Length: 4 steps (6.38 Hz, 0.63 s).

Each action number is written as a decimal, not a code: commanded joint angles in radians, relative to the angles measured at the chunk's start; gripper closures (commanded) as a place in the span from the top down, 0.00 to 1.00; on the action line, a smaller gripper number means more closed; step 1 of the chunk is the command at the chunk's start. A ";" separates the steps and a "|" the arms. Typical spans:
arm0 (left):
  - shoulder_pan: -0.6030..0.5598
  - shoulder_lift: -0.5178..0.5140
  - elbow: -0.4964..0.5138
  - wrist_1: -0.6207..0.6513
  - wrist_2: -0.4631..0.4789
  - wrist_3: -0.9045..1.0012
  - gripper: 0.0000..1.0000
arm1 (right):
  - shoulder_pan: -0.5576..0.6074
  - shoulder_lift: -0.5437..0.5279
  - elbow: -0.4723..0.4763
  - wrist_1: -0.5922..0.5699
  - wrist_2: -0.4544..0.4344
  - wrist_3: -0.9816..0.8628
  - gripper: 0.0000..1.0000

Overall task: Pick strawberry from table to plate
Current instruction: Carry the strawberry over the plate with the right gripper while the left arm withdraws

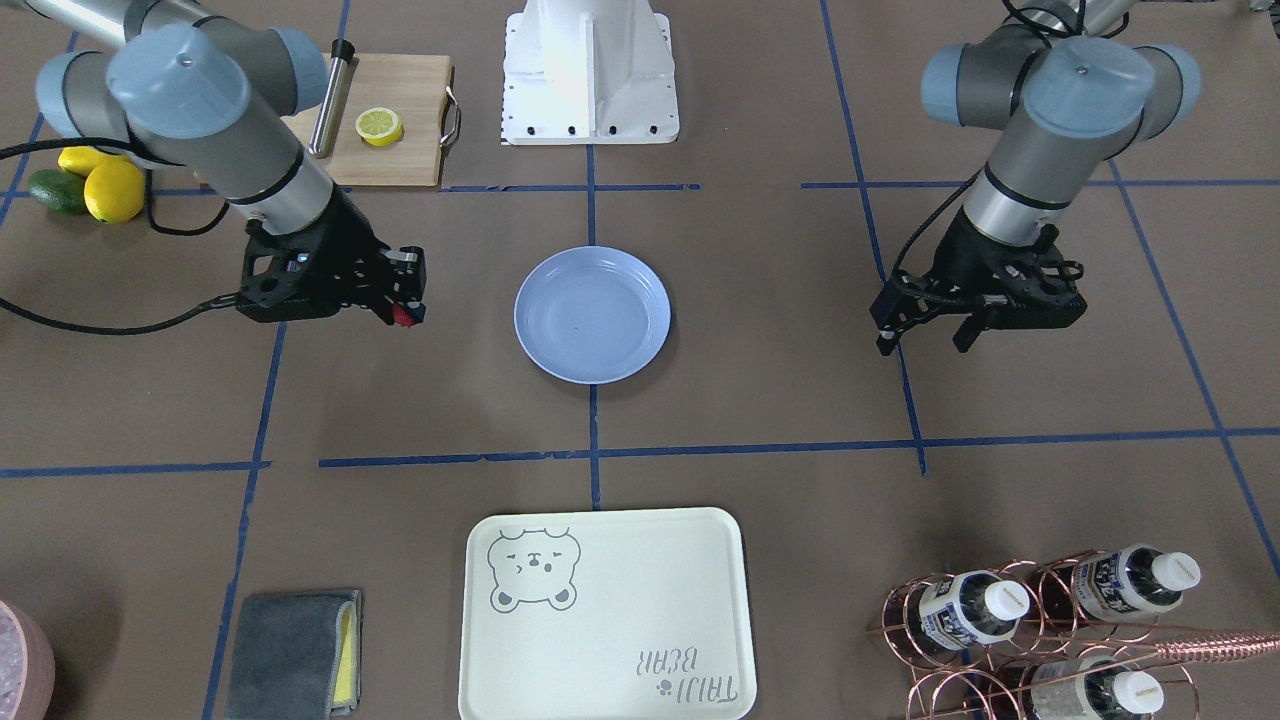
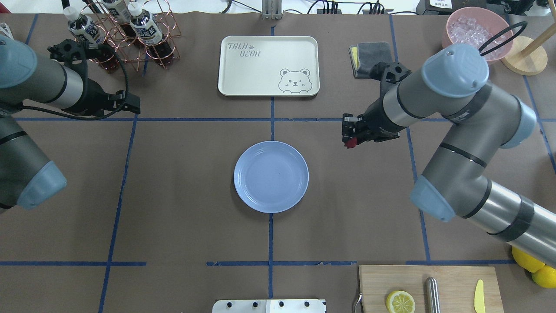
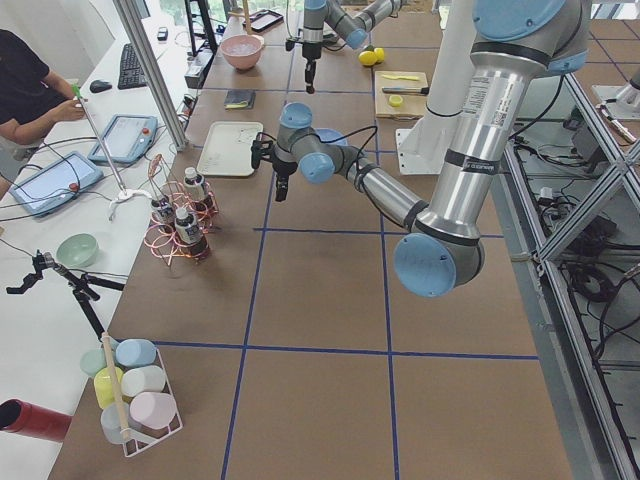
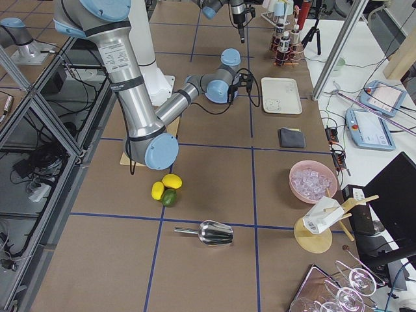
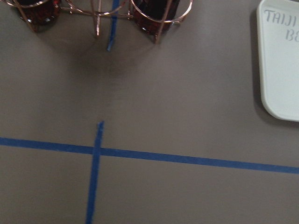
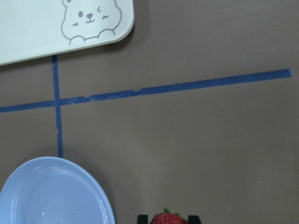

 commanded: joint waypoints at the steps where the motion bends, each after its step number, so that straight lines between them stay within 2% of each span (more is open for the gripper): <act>1: -0.087 0.086 -0.002 0.000 -0.002 0.228 1.00 | -0.136 0.159 -0.127 0.000 -0.136 0.072 0.00; 3: -0.096 0.091 0.007 -0.001 -0.002 0.255 1.00 | -0.216 0.280 -0.291 0.006 -0.248 0.086 0.00; 4: -0.096 0.091 0.007 -0.001 -0.003 0.254 1.00 | -0.223 0.299 -0.319 0.006 -0.250 0.083 0.00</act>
